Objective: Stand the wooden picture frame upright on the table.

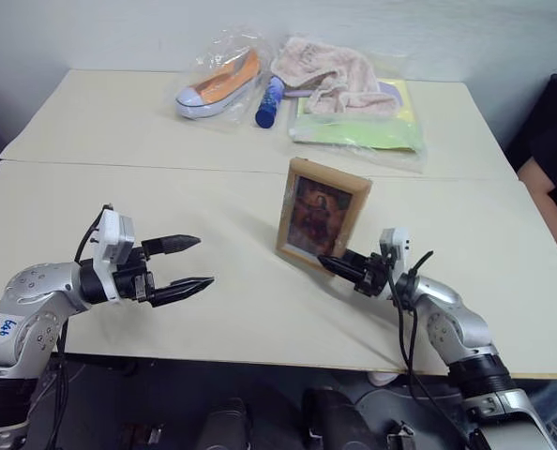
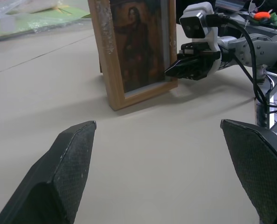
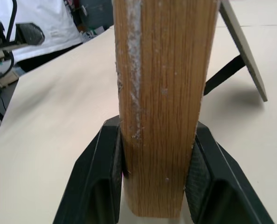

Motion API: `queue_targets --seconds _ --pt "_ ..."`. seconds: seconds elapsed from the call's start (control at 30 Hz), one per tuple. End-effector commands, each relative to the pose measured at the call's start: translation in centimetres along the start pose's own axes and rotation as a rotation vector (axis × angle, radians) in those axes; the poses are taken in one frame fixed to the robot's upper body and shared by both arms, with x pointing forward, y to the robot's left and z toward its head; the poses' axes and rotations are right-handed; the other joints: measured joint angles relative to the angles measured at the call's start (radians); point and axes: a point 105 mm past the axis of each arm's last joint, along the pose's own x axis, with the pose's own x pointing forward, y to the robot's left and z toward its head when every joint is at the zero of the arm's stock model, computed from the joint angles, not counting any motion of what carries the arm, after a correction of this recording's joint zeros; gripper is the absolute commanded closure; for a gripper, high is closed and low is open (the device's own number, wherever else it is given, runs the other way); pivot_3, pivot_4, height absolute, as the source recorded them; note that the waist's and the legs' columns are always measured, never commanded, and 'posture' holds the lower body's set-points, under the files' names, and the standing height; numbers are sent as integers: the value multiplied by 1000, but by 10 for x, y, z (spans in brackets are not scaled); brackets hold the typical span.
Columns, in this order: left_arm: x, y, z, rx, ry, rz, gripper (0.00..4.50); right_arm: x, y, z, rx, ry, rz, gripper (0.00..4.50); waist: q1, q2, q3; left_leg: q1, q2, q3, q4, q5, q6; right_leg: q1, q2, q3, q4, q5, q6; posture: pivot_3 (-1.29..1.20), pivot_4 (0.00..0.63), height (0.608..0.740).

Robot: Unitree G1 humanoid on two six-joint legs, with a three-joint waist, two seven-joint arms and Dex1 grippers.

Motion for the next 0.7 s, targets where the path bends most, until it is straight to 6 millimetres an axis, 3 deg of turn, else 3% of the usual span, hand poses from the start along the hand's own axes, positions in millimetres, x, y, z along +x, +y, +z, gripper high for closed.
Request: queue_targets --seconds 0.03,0.07,0.3,0.4,0.53,0.63,0.7 --pt "-6 7 12 55 -25 30 0 -15 -17 -16 -11 63 -105 3234 0 0 0 0 0 0 0 0 0 0 0 0 0 0 0 0 150 740" --pt "-6 8 12 55 -25 31 0 -15 -17 -14 -5 55 -104 3234 -1 0 0 1 0 0 1 0 0 1 0 0 0 0 0 0 150 740" --pt "-10 11 5 54 2 44 0 -16 -12 0 -34 27 -42 955 -1 -1 0 0 0 0 0 0 0 1 0 0 1 0 0 0 150 740" --pt "-18 14 -6 60 44 71 0 -30 -4 7 -101 51 3 7 0 -1 0 0 0 0 0 0 0 0 0 0 1 0 0 0 150 740" --pt "-36 14 -23 65 105 117 0 -58 -2 20 -261 90 -5 7 -1 0 0 -1 0 0 -1 -1 1 0 0 0 0 0 0 0 150 740" --pt "-55 18 -42 133 223 199 0 -82 11 30 -491 169 67 7 -3 0 0 0 0 0 -1 -1 1 0 0 0 -1 0 0 0 150 740" --pt "-68 17 -54 135 276 222 0 -97 20 31 -513 208 107 7 -3 0 0 1 0 1 -1 -1 1 0 0 0 -2 0 0 0 150 740"
